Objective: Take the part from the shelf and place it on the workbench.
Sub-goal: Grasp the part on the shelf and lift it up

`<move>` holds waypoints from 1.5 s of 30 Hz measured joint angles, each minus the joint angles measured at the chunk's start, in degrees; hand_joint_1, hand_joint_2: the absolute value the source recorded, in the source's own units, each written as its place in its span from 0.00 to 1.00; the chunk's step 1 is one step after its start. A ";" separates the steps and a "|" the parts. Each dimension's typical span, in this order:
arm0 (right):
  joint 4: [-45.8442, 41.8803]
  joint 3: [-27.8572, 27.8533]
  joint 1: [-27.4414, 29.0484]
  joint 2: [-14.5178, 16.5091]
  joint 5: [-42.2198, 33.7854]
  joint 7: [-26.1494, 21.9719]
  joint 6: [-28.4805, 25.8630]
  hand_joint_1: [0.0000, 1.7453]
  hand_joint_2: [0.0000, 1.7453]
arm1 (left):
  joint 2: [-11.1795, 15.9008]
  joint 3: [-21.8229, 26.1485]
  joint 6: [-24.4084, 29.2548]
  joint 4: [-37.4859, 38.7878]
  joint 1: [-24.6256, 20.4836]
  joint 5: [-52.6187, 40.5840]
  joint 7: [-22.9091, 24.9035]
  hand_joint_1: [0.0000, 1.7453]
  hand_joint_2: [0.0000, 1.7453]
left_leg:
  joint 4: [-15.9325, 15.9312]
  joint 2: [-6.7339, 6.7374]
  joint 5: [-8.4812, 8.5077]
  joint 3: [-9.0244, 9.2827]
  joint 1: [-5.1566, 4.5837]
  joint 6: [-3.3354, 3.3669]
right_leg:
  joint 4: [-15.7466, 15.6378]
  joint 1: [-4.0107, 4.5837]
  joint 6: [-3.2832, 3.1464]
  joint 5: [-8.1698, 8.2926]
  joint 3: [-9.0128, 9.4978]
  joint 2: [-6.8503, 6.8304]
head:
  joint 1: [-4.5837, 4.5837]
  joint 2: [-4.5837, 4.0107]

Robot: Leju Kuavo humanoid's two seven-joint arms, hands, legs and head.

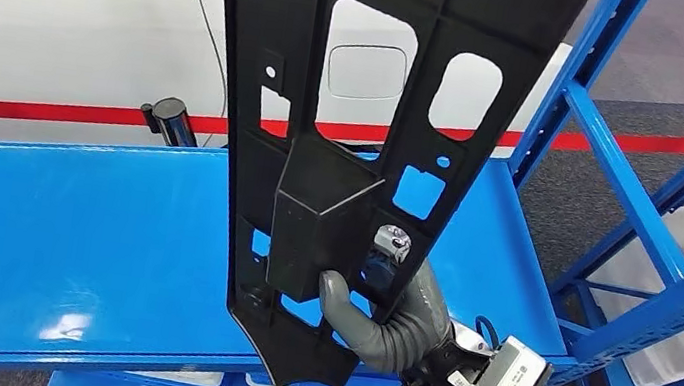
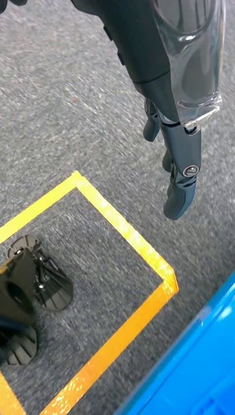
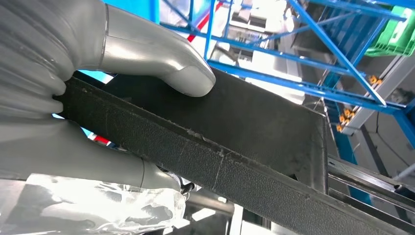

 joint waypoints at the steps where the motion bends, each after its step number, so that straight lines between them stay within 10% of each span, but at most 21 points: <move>1: -0.03 -0.01 -0.01 -0.01 0.01 -0.02 -0.10 1.00 1.00 | 0.01 0.10 -0.01 0.00 -0.12 0.00 0.03 0.00 1.00 | -2.07 -0.34 0.50 0.90 -0.25 0.44 | -0.03 -0.12 0.20 0.16 -0.11 0.24 | 0.00 0.00; 5: -0.29 -0.15 0.06 -0.14 0.32 -0.24 -0.48 1.00 1.00 | -0.07 0.40 -0.01 0.02 -0.43 -0.02 0.11 0.00 1.00 | -3.86 0.11 1.74 1.20 -0.24 0.81 | 0.16 -0.33 1.47 0.07 -0.70 -0.13 | 0.02 0.01; 11: -0.46 -0.48 0.06 -0.22 0.68 -0.39 -0.75 1.00 1.00 | -0.13 0.64 -0.13 0.05 -0.02 -0.02 0.10 0.00 1.00 | -4.69 1.74 3.42 0.16 0.21 0.81 | 16.76 -0.51 2.60 -9.35 -6.74 -3.83 | 0.38 0.01; 16: -0.50 -0.63 0.04 -0.34 1.04 -0.39 -0.77 1.00 1.00 | -0.14 0.71 -0.14 0.05 -0.07 -0.02 0.09 0.00 1.00 | -3.72 2.25 3.68 -0.63 0.18 -0.06 | -0.18 -0.79 2.55 -3.23 3.96 -4.71 | 0.36 0.01; 21: -0.60 -0.82 0.11 -0.43 1.11 -0.40 -0.79 1.00 1.00 | -0.12 0.78 -0.15 0.05 0.01 -0.02 0.09 0.00 1.00 | -1.60 2.18 2.60 -2.00 0.29 -1.50 | -1.19 -0.71 0.75 -2.34 3.53 -4.58 | 0.28 0.01; 25: -0.60 -0.85 0.13 -0.45 1.13 -0.42 -0.79 1.00 1.00 | -0.13 0.86 -0.18 0.05 0.05 -0.02 0.09 0.00 1.00 | 14.30 2.06 -6.38 -8.37 0.71 -2.73 | -1.19 -0.75 0.05 -1.38 2.23 -4.54 | 0.23 0.01; 27: -0.60 -0.85 0.18 -0.46 1.13 -0.42 -0.79 1.00 1.00 | -0.13 0.89 -0.22 0.05 0.08 -0.02 0.09 0.00 1.00 | 18.47 2.05 -7.55 -9.78 0.72 -2.75 | -1.17 -0.69 0.11 -0.96 1.59 -4.43 | 0.23 0.01; 32: -0.70 -0.90 0.13 -0.46 1.19 -0.45 -0.86 1.00 1.00 | -0.12 0.96 -0.25 0.05 -0.18 -0.03 0.09 0.00 1.00 | -2.30 1.55 0.53 1.49 0.21 -0.67 | -1.06 -0.28 0.85 -0.28 1.04 -4.01 | 0.27 0.01; 36: -0.73 -0.95 0.20 -0.51 1.27 -0.49 -0.97 1.00 1.00 | -0.25 0.98 -0.31 0.07 0.01 -0.04 0.09 0.00 1.00 | -3.96 1.68 1.39 1.58 0.35 0.03 | -0.16 -0.35 2.01 -0.60 0.08 -4.03 | 0.34 0.01; 40: -0.73 -1.00 0.33 -0.57 1.45 -0.50 -1.02 1.00 1.00 | -0.33 0.99 -0.36 0.08 -0.04 -0.05 0.09 0.00 1.00 | -4.18 1.95 2.38 0.69 0.21 0.86 | 13.51 -0.55 2.50 -8.87 -5.35 -4.17 | 0.60 0.01; 42: -0.73 -1.00 0.47 -0.57 1.44 -0.49 -1.03 1.00 1.00 | -0.33 0.99 -0.40 0.09 0.04 -0.06 0.09 0.00 1.00 | -3.98 2.05 2.63 0.20 0.08 0.88 | 16.79 -0.57 2.68 -9.77 -5.98 -4.20 | 0.62 0.01; 45: -0.73 -1.01 0.49 -0.60 1.39 -0.47 -1.04 1.00 1.00 | -0.32 1.00 -0.46 0.10 0.07 -0.07 0.09 0.00 1.00 | -2.95 2.04 2.64 -0.58 0.07 0.58 | 6.21 -0.66 2.72 -5.31 0.74 -4.43 | 0.62 0.01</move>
